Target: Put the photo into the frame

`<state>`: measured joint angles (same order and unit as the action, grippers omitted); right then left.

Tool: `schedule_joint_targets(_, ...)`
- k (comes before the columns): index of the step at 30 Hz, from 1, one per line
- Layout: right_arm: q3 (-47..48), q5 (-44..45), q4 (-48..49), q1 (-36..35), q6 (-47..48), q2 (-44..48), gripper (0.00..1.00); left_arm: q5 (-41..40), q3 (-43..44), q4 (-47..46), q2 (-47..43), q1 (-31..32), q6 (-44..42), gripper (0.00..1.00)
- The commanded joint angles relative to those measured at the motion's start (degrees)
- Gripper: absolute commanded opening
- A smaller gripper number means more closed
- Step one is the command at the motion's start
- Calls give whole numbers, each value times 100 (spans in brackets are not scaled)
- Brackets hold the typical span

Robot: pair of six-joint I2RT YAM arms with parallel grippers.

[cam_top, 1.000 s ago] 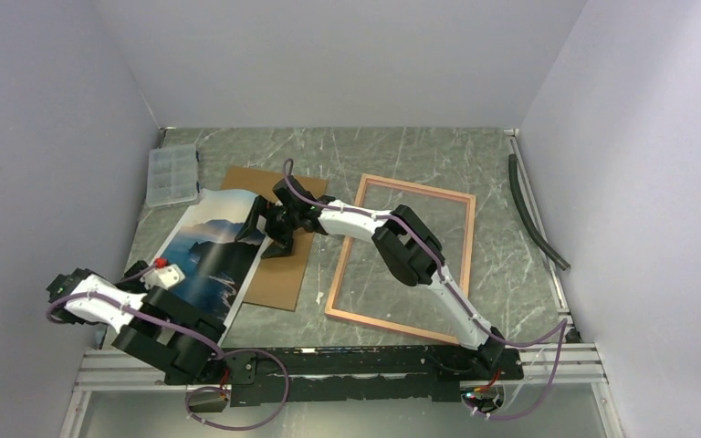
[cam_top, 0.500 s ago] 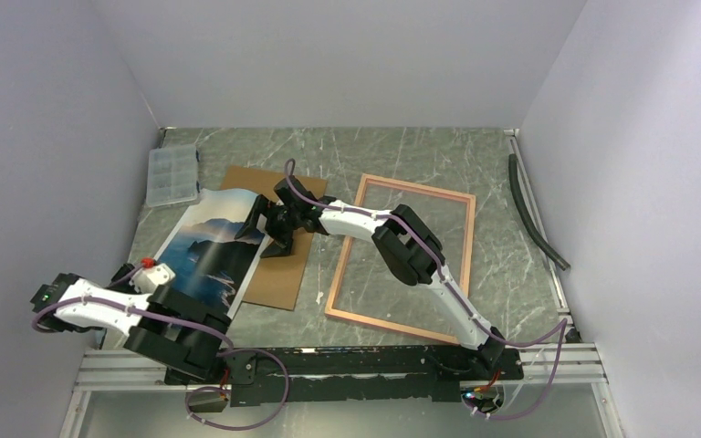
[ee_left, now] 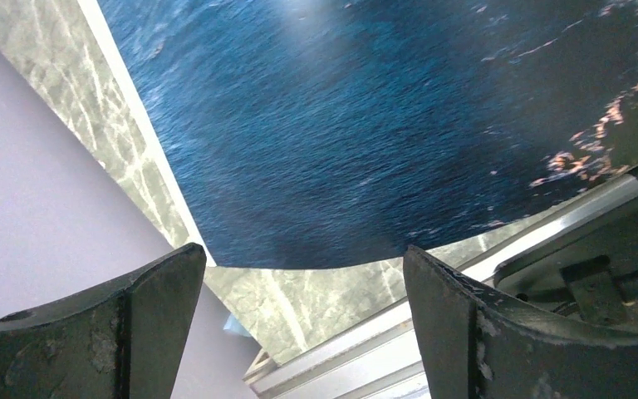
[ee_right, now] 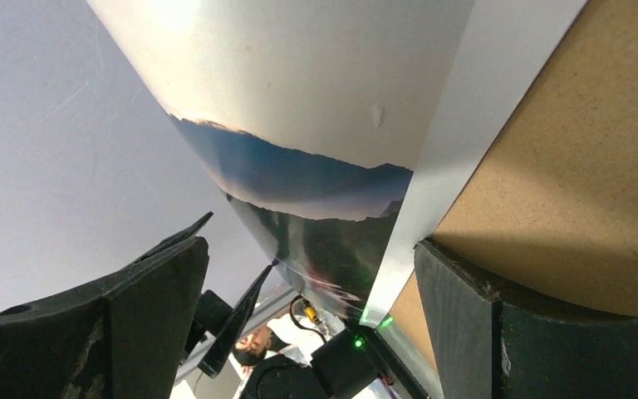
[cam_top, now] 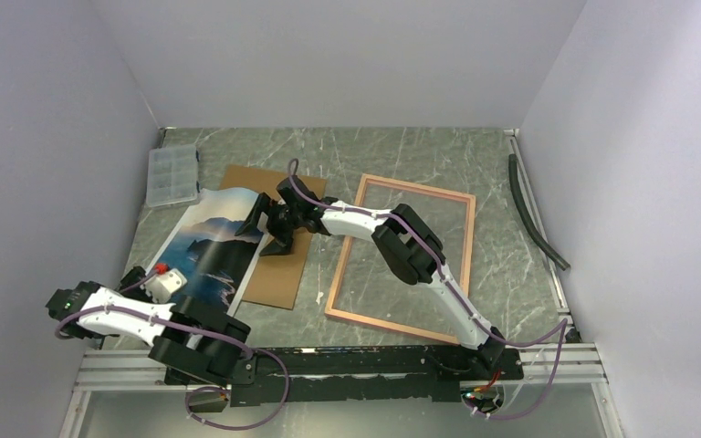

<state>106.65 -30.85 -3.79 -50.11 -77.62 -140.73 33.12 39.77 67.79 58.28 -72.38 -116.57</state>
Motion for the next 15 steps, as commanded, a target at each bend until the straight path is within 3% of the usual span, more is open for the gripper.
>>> schedule_joint_targets(1, -4, 446, 49, 116, 9, -210, 100, 399, -158, -339, -173, 8, -4000, 95)
schedule_joint_targets(5, -23, 454, 124, 144, -69, -201, 100, 688, -558, -953, -329, 5, -3991, 95)
schedule_joint_targets(8, -6, 453, 170, 180, -98, -196, 100, 668, -512, -919, -289, 9, -3995, 95)
schedule_joint_targets(15, 303, 470, 142, 179, -212, -372, 100, 847, 877, 1238, -128, 21, -3986, 95)
